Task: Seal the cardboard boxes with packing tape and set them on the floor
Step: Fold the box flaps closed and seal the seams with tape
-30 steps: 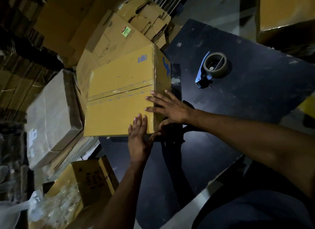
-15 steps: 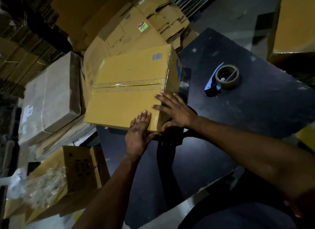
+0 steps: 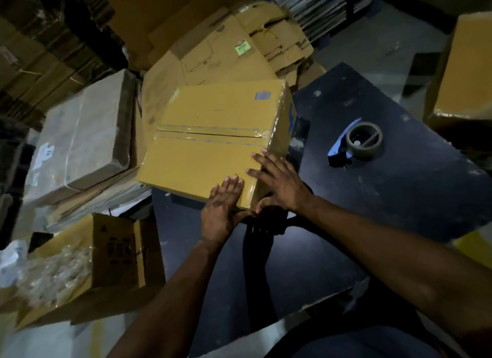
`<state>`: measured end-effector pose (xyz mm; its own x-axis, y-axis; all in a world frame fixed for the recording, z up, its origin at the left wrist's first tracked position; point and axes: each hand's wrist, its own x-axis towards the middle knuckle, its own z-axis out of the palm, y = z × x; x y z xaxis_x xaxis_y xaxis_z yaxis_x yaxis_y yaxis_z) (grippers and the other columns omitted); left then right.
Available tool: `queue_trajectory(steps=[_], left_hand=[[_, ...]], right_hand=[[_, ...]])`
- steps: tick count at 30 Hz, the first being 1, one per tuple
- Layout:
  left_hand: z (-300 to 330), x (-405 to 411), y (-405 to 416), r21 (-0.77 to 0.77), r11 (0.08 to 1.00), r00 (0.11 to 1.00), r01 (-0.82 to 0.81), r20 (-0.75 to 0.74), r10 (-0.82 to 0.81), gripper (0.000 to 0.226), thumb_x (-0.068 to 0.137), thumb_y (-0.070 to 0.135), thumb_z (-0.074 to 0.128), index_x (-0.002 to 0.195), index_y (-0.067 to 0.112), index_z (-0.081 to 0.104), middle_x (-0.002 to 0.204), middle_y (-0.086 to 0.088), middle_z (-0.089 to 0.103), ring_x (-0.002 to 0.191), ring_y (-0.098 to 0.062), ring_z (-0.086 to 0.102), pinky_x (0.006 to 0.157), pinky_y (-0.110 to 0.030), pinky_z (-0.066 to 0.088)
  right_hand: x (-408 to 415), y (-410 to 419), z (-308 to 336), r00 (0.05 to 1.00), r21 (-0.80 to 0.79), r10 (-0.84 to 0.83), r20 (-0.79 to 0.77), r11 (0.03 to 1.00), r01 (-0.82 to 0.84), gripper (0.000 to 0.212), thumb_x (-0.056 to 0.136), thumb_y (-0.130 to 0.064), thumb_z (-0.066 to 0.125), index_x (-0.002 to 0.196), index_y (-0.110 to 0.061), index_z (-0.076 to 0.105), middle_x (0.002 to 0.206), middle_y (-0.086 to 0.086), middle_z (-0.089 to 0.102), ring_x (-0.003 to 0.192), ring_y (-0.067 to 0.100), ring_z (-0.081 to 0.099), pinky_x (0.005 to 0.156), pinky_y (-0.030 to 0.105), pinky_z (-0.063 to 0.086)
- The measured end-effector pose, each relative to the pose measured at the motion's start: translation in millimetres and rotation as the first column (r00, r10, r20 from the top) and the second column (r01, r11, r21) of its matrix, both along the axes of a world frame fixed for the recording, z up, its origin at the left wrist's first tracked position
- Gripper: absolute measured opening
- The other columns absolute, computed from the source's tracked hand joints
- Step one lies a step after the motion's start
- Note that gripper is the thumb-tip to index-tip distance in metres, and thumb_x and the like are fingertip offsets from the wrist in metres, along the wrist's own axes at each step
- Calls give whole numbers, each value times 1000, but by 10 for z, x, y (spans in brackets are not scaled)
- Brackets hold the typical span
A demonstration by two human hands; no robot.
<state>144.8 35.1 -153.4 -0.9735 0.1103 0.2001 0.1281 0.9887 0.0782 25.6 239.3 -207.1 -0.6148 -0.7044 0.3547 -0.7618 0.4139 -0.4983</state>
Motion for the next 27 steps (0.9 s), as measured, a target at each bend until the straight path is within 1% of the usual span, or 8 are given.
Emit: queue_trajectory(steps=[6,8,10,12,15,19,23,27], left_hand=[[331,356,114,288,948,989,-135,92,114,78,85,79,62,139,22,67,149,7,57,142,-5,47,120,-26,34],[463,571,169,381,902,978,-201,20,210,54,92,71,60,117,27,79,122,12,75,113,0,68,94,-23,53],[580,715,278,427,847,928,-318,-44,371,42,95,65,62,85,29,82,80,16,76,68,5,66,57,-19,47],[621,808,372,522,711,828,-471,-16,560,44,93,61,63,71,26,79,61,16,68,55,0,62,47,-19,39],[634,855,380,661,404,601,-633,90,794,49,90,68,60,88,24,81,72,7,75,62,-8,68,52,-25,44],[717,642,400,646,89,336,-758,271,902,50,95,46,72,134,16,66,126,-15,71,116,-34,68,88,-43,54],[640,472,317,645,-257,197,-720,544,815,91,82,65,75,146,5,50,144,-18,57,131,-41,55,104,-52,50],[702,335,365,621,-451,125,-641,665,736,80,88,54,76,141,0,50,141,-21,56,126,-43,55,101,-48,49]], right_hand=[[374,174,429,986,25,-38,-160,999,43,66,93,-74,39,129,-26,69,150,8,53,129,33,52,92,51,46],[570,269,591,981,85,63,-183,995,-48,49,97,-64,45,115,-29,74,140,6,62,111,30,58,85,44,47],[645,358,722,960,128,233,-153,968,-214,37,100,-54,49,100,-27,75,122,0,72,92,28,62,75,39,49],[545,404,866,935,170,351,-53,926,-338,38,102,-54,46,96,-28,73,103,-6,74,84,25,62,74,39,49],[55,372,1133,969,162,248,12,956,-246,31,94,-52,56,107,-31,75,107,-9,75,100,23,64,86,37,49],[-848,259,1351,987,196,-66,148,980,36,46,93,-48,61,134,-27,63,135,3,64,124,33,54,101,46,46],[-1373,104,1436,873,326,-231,429,941,89,70,98,-51,60,150,-8,43,150,20,49,136,41,46,104,47,42],[-1323,-27,1459,759,298,-207,617,954,18,54,99,-45,62,136,-6,59,134,17,64,121,39,59,94,39,50]])
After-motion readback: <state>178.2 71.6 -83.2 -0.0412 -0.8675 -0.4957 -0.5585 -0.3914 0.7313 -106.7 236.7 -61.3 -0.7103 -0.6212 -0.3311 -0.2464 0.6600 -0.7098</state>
